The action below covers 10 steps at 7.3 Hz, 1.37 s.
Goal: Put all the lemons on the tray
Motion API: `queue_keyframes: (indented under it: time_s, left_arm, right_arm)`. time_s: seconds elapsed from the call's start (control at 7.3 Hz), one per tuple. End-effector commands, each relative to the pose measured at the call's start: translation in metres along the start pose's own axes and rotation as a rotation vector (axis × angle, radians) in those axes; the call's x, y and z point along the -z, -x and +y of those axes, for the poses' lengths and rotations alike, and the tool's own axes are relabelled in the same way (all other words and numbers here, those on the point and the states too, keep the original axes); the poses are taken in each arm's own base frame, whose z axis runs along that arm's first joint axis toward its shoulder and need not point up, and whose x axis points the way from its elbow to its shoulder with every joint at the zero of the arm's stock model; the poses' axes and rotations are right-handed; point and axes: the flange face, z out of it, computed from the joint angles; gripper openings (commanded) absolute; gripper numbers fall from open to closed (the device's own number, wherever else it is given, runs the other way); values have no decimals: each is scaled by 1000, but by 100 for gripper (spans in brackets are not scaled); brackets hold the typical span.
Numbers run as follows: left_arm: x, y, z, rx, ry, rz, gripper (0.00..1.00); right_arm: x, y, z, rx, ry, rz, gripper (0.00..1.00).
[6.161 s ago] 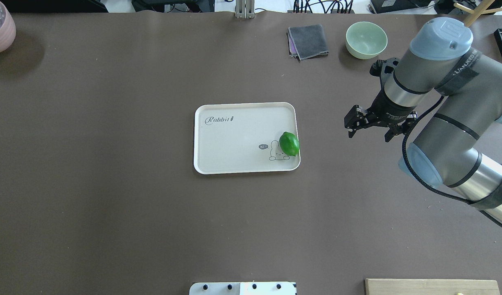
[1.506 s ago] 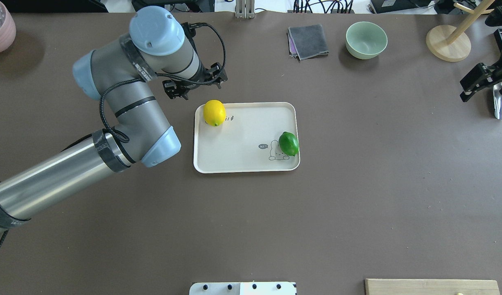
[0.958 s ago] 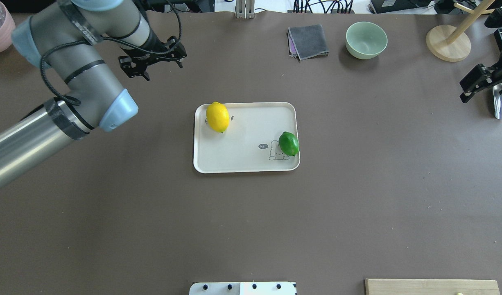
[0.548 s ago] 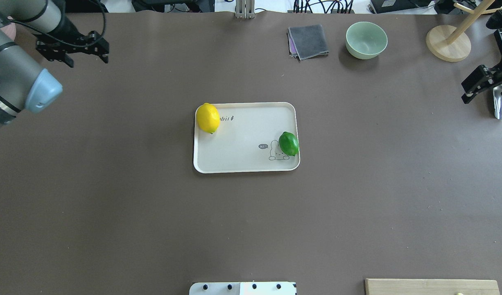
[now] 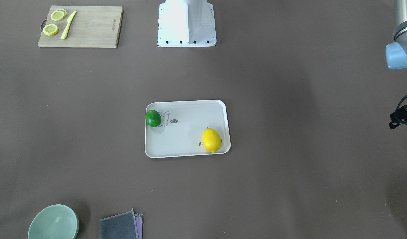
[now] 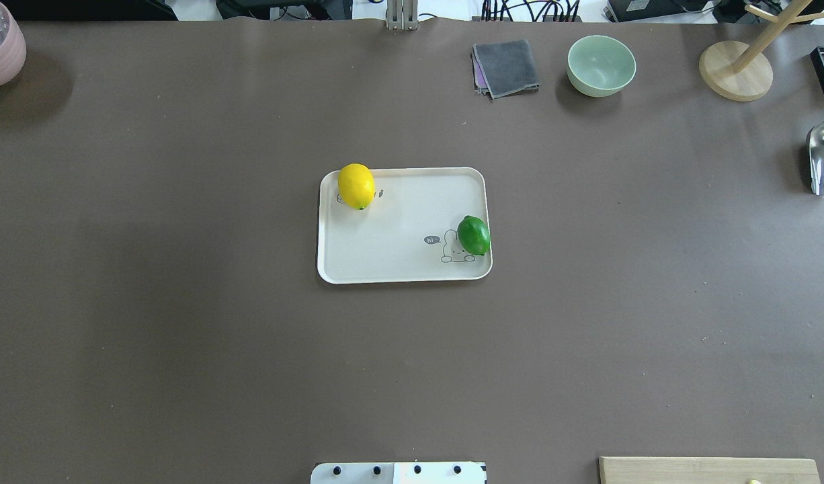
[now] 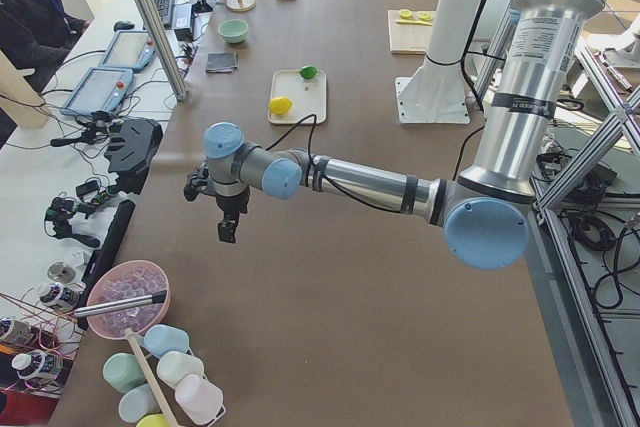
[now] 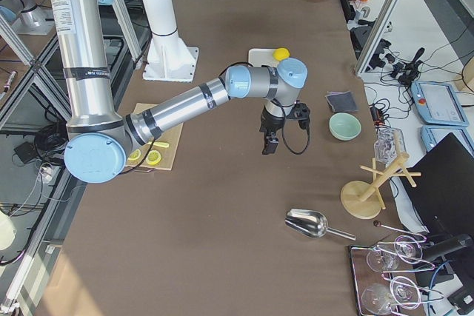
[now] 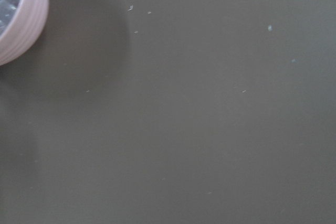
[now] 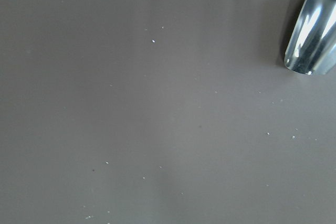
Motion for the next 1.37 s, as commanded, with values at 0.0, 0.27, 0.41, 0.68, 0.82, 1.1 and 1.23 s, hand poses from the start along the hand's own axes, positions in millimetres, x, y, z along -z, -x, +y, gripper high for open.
queue_keyframes:
  time_s: [0.0,0.27,0.41,0.68,0.82,1.1,1.23]
  left_arm:
    - [11,108,81,-54,29,-7,99]
    - [10,160,148,-91,39,-10,99]
    - [14,179,169,-112,33,-12,99]
    - [11,192,204,-76,38,-10,99]
    - [7,193,211,-61,48,-7,99]
    - [13,189,200,-68,34,-10,99]
    - [14,188,200,0,30,-11,99]
  right_arm:
    - [-2,-69,25,51,4,-2,100]
    - [-13,-153,56,78,8,-28,100]
    - [-14,-179,70,79,3,-37,100]
    - [-4,-196,90,36,-29,-40,100]
    - [-5,-199,86,56,-60,-24,100]
    - [-19,-216,75,44,-120,8,100]
    - [-24,-220,72,32,-152,18,100]
